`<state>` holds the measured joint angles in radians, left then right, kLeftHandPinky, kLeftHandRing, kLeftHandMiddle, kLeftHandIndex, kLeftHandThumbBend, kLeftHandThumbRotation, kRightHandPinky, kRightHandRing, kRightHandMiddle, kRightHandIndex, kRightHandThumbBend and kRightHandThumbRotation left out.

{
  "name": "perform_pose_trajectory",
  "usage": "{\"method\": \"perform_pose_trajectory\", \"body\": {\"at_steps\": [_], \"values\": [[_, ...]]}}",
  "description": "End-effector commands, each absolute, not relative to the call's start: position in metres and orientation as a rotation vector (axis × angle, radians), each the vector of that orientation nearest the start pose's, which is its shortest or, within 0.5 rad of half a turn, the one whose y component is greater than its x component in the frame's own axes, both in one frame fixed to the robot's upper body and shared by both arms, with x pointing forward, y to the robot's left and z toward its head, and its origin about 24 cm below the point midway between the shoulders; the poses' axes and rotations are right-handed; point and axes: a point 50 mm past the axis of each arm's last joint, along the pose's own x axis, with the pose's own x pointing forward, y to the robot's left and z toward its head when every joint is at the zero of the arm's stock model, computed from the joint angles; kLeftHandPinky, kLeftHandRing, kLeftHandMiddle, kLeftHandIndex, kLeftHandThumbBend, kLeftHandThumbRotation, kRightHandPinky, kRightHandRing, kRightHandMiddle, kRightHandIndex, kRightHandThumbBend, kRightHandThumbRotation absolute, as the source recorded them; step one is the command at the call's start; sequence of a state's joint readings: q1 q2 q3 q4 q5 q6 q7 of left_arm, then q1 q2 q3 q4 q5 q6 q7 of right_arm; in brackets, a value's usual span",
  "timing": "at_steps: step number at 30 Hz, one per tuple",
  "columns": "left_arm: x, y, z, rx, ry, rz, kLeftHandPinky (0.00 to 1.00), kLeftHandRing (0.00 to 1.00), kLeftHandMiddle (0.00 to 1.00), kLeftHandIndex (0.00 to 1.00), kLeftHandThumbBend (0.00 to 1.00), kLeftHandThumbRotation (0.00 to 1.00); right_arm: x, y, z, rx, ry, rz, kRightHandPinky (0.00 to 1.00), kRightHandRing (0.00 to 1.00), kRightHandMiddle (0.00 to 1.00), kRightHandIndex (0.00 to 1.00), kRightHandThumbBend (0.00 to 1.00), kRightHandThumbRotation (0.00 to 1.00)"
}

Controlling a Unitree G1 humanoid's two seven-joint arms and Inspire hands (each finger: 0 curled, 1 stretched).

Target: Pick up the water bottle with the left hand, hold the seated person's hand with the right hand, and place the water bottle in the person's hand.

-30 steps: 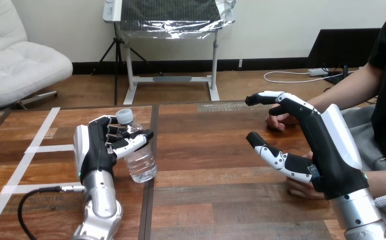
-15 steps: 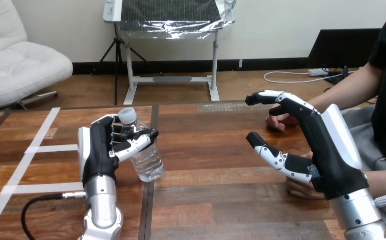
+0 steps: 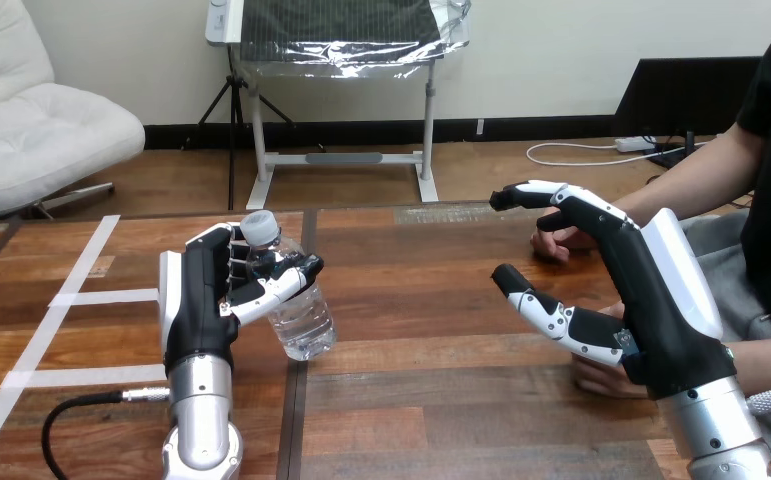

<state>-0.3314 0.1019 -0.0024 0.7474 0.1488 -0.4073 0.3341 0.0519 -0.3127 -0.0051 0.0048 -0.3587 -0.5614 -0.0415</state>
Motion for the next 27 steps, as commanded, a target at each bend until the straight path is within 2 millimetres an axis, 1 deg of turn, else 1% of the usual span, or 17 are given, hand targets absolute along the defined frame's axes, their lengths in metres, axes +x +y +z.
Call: {"method": "perform_pose_trajectory", "body": {"at_steps": [1,11,16,20,21,27], "values": [[0.315,0.157,0.068,0.177,-0.336,0.191,0.43,0.43,0.45,0.51,0.62,0.00,0.241,-0.178,0.102,-0.637,-0.588,0.145,0.69,0.78,0.78,0.71,0.48,0.00],[0.311,0.156,0.071,0.176,-0.357,0.170,0.43,0.42,0.44,0.51,0.62,0.00,0.242,-0.185,0.107,-0.717,-0.566,0.167,0.69,0.79,0.80,0.72,0.53,0.00],[0.309,0.155,0.072,0.171,-0.362,0.165,0.43,0.42,0.44,0.51,0.62,0.00,0.243,-0.190,0.111,-0.766,-0.540,0.182,0.69,0.79,0.82,0.73,0.59,0.00],[0.307,0.155,0.072,0.165,-0.368,0.160,0.43,0.42,0.44,0.51,0.62,0.00,0.245,-0.197,0.114,-0.822,-0.519,0.190,0.69,0.80,0.82,0.74,0.63,0.00],[0.307,0.155,0.072,0.165,-0.368,0.159,0.43,0.42,0.44,0.51,0.62,0.00,0.245,-0.198,0.115,-0.830,-0.512,0.195,0.69,0.80,0.83,0.75,0.66,0.00],[0.306,0.154,0.073,0.161,-0.370,0.154,0.43,0.42,0.44,0.51,0.62,0.00,0.247,-0.210,0.118,-0.911,-0.425,0.215,0.70,0.81,0.85,0.77,0.69,0.00]]}}
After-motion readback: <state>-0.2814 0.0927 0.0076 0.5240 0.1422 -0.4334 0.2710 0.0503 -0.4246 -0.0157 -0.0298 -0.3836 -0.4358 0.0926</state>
